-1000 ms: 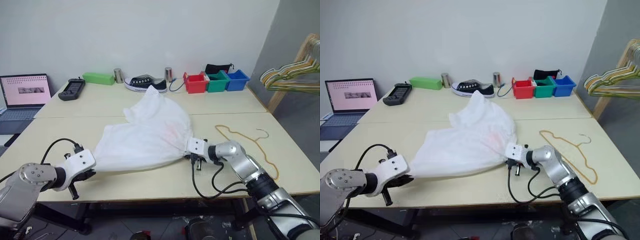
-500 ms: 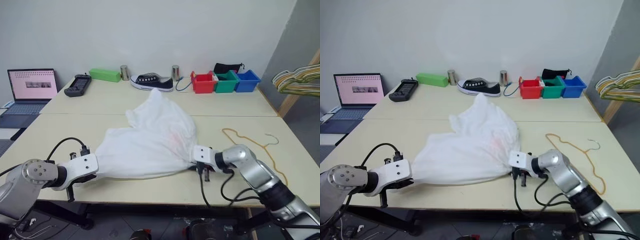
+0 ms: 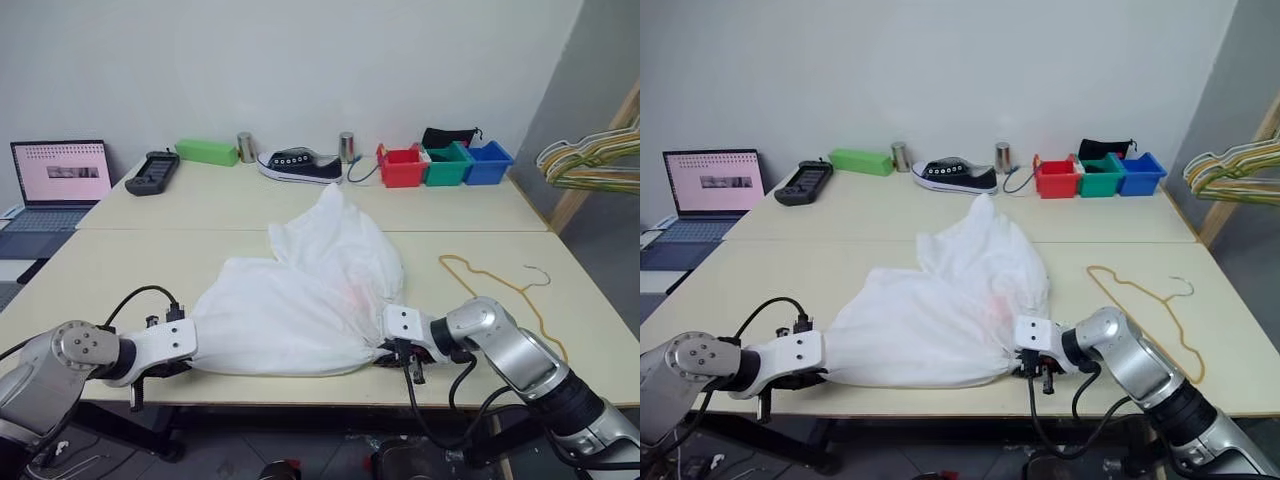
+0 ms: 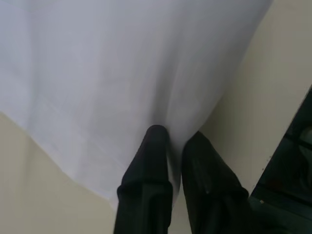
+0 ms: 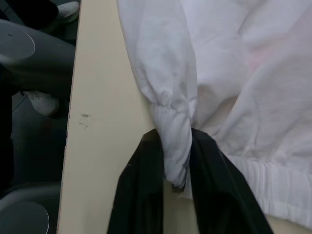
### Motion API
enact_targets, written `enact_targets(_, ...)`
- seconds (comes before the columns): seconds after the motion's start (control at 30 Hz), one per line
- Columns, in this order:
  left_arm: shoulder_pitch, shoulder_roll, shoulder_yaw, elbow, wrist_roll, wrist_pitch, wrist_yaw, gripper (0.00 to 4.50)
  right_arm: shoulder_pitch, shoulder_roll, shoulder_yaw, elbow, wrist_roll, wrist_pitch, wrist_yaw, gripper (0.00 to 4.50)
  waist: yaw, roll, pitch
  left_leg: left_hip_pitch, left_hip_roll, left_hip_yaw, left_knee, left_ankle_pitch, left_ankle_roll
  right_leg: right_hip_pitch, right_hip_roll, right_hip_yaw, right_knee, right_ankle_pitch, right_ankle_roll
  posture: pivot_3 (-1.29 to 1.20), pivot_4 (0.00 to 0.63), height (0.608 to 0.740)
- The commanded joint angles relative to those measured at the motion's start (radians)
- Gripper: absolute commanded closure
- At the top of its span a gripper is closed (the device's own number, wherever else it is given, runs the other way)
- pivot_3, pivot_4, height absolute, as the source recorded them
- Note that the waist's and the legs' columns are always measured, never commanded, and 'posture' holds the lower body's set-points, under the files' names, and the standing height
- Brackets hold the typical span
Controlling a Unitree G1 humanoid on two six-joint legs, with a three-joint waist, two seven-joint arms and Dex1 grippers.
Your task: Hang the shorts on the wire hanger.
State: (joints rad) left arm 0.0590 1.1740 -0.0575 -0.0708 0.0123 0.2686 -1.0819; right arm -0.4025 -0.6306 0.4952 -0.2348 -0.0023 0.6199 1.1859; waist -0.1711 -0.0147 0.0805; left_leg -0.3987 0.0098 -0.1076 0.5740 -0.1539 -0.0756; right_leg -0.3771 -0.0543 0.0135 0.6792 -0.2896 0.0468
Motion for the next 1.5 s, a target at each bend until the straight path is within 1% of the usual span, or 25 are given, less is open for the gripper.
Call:
enact_targets(0.03,-0.028,0.021,0.034,-0.004,-0.018,-0.022,-0.037,3.12,-0.025,-0.049,-0.053,-0.099,0.064,0.04,0.038,2.72,0.002,0.0,0.0,0.0,0.0,0.0,0.0,0.0,0.0,0.0,0.0,0.0,0.0,0.0,0.0,-0.17,0.01,0.74)
enact_targets(0.1,-0.025,0.034,0.057,-0.027,-0.051,-0.032,-0.076,2.69,-0.032,-0.085,-0.091,-0.157,0.103,0.078,0.048,2.23,0.002,0.0,0.0,0.0,0.0,0.0,0.0,0.001,0.001,0.0,0.0,0.0,0.0,0.0,0.0,-0.17,0.007,0.74)
enact_targets(0.2,-0.017,0.079,0.081,-0.077,-0.073,-0.077,-0.143,2.02,-0.052,-0.131,-0.167,-0.263,0.191,0.177,0.055,1.47,0.001,-0.001,0.0,-0.001,0.0,0.001,0.0,0.001,0.002,0.0,0.0,-0.001,0.0,0.0,0.0,-0.18,0.011,0.74)
enact_targets(0.23,-0.021,0.089,0.092,-0.108,-0.095,-0.072,-0.167,1.86,-0.063,-0.138,-0.2,-0.295,0.225,0.223,0.049,1.32,0.0,-0.001,0.0,-0.001,0.001,0.001,0.0,0.001,0.002,-0.001,0.0,-0.001,0.0,0.0,0.0,-0.2,0.017,0.74)
enact_targets(0.33,-0.082,0.089,0.112,-0.201,-0.186,-0.02,-0.221,1.07,-0.099,-0.134,-0.293,-0.326,0.285,0.341,-0.017,0.47,-0.001,0.0,0.001,-0.001,0.002,0.001,0.0,-0.002,-0.003,-0.001,0.0,-0.001,0.0,-0.001,-0.002,-0.22,0.023,0.74)
enact_targets(0.37,-0.131,0.067,0.108,-0.232,-0.233,0.011,-0.23,0.81,-0.12,-0.114,-0.327,-0.288,0.276,0.392,-0.077,0.17,-0.002,-0.001,0.002,-0.001,0.002,0.002,0.0,-0.002,-0.003,-0.001,0.0,-0.001,0.0,-0.001,-0.002,-0.23,0.028,0.74)
enact_targets(0.4,-0.186,0.032,0.1,-0.257,-0.277,0.039,-0.226,0.59,-0.134,-0.104,-0.353,-0.245,0.264,0.424,-0.13,0.0,-0.003,-0.002,0.002,-0.001,0.002,0.002,0.0,-0.003,-0.004,-0.001,0.0,-0.001,0.0,-0.001,-0.002,-0.24,0.032,0.74)
enact_targets(0.47,-0.323,-0.084,0.067,-0.289,-0.356,0.133,-0.165,0.15,-0.125,-0.12,-0.383,-0.143,0.203,0.401,-0.225,0.0,-0.004,-0.002,0.004,-0.001,0.002,0.002,0.0,-0.003,-0.004,-0.001,0.0,-0.001,-0.001,-0.001,-0.002,-0.25,0.035,0.74)
enact_targets(0.5,-0.391,-0.161,0.043,-0.293,-0.378,0.175,-0.118,0.05,-0.115,-0.134,-0.399,-0.083,0.167,0.38,-0.279,0.0,-0.003,-0.002,0.005,-0.001,0.001,0.002,0.0,-0.003,-0.004,0.002,-0.001,-0.002,-0.004,-0.001,-0.002,-0.27,0.037,0.74)
enact_targets(0.53,-0.444,-0.225,0.019,-0.291,-0.387,0.212,-0.079,0.05,-0.107,-0.147,-0.411,-0.031,0.136,0.363,-0.328,0.0,-0.001,-0.002,0.005,-0.001,0.001,0.003,0.001,-0.002,-0.003,0.004,-0.001,-0.003,-0.005,-0.001,-0.001,-0.27,0.037,0.74)
enact_targets(0.6,-0.509,-0.338,-0.044,-0.284,-0.352,0.228,-0.015,0.05,-0.087,-0.177,-0.444,0.054,0.097,0.343,-0.396,0.0,-0.002,-0.003,0.005,-0.002,0.0,0.003,0.003,0.001,0.002,0.006,-0.001,-0.002,-0.006,0.001,0.002,-0.29,0.033,0.74)
enact_targets(0.67,-0.543,-0.416,-0.099,-0.273,-0.312,0.217,0.03,0.05,-0.052,-0.208,-0.465,0.098,0.091,0.317,-0.408,0.0,-0.015,-0.003,0.005,-0.002,0.0,0.006,0.004,0.002,0.003,0.01,-0.001,0.002,-0.006,0.002,0.004,-0.3,0.025,0.74)
enact_targets(0.73,-0.579,-0.5,-0.133,-0.239,-0.294,0.212,0.08,0.05,-0.009,-0.241,-0.469,0.147,0.075,0.273,-0.416,0.0,-0.031,-0.003,0.004,-0.002,0.0,0.009,0.004,0.002,0.004,0.01,0.0,0.004,-0.004,0.003,0.005,-0.32,0.021,0.74)
enact_targets(0.8,-0.605,-0.571,-0.156,-0.207,-0.298,0.219,0.102,0.05,0.02,-0.262,-0.47,0.197,0.067,0.246,-0.422,0.0,-0.057,-0.003,0.004,-0.002,0.0,0.009,0.004,0.002,0.004,0.009,0.001,0.004,-0.003,0.003,0.009,-0.32,0.017,0.74)
enact_targets(0.83,-0.608,-0.591,-0.162,-0.201,-0.307,0.228,0.103,0.05,0.029,-0.27,-0.468,0.209,0.066,0.236,-0.421,0.0,-0.07,-0.002,0.004,-0.002,0.001,0.009,0.003,0.002,0.004,0.008,0.001,0.005,-0.002,0.003,0.009,-0.33,0.015,0.74)
enact_targets(0.97,-0.591,-0.601,-0.201,-0.2,-0.296,0.207,0.065,0.05,0.027,-0.281,-0.482,0.259,0.085,0.247,-0.408,0.0,-0.128,-0.001,0.003,-0.001,0.001,0.01,0.003,0.002,0.005,0.008,0.001,0.006,0.0,-0.001,0.011,-0.33,0.015,0.74)
enact_targets(1.07,-0.593,-0.607,-0.206,-0.194,-0.292,0.208,0.072,0.05,0.017,-0.28,-0.477,0.33,0.074,0.234,-0.415,0.0,-0.158,-0.002,0.004,-0.001,0.001,0.01,0.003,0.002,0.005,0.009,0.001,0.005,0.0,0.0,0.011,-0.32,0.025,0.74)
enact_targets(1.17,-0.586,-0.612,-0.217,-0.203,-0.292,0.214,0.073,0.05,0.004,-0.276,-0.469,0.397,0.076,0.227,-0.405,0.0,-0.179,-0.003,0.004,0.0,0.0,0.01,0.004,0.002,0.005,0.01,0.001,0.006,-0.001,-0.003,0.006,-0.32,0.026,0.74)
enact_targets(1.3,-0.58,-0.617,-0.232,-0.196,-0.277,0.205,0.076,0.05,-0.02,-0.267,-0.457,0.478,0.08,0.224,-0.386,0.0,-0.2,-0.005,0.006,0.004,0.0,0.009,0.005,0.002,0.005,0.017,0.0,0.005,-0.002,-0.003,0.006,-0.31,0.027,0.74)
enact_targets(1.37,-0.588,-0.624,-0.241,-0.185,-0.267,0.203,0.079,0.05,-0.036,-0.255,-0.452,0.517,0.1,0.231,-0.351,0.0,-0.206,-0.006,0.006,0.008,0.0,0.008,0.005,0.002,0.005,0.022,0.0,0.004,-0.004,-0.003,0.006,-0.31,0.029,0.74)
enact_targets(1.5,-0.596,-0.626,-0.246,-0.185,-0.261,0.207,0.074,0.05,-0.061,-0.242,-0.434,0.543,0.124,0.249,-0.302,0.0,-0.218,-0.008,0.007,0.01,0.0,0.007,0.005,0.002,0.005,0.026,0.0,0.003,-0.007,-0.003,0.006,-0.31,0.031,0.74)
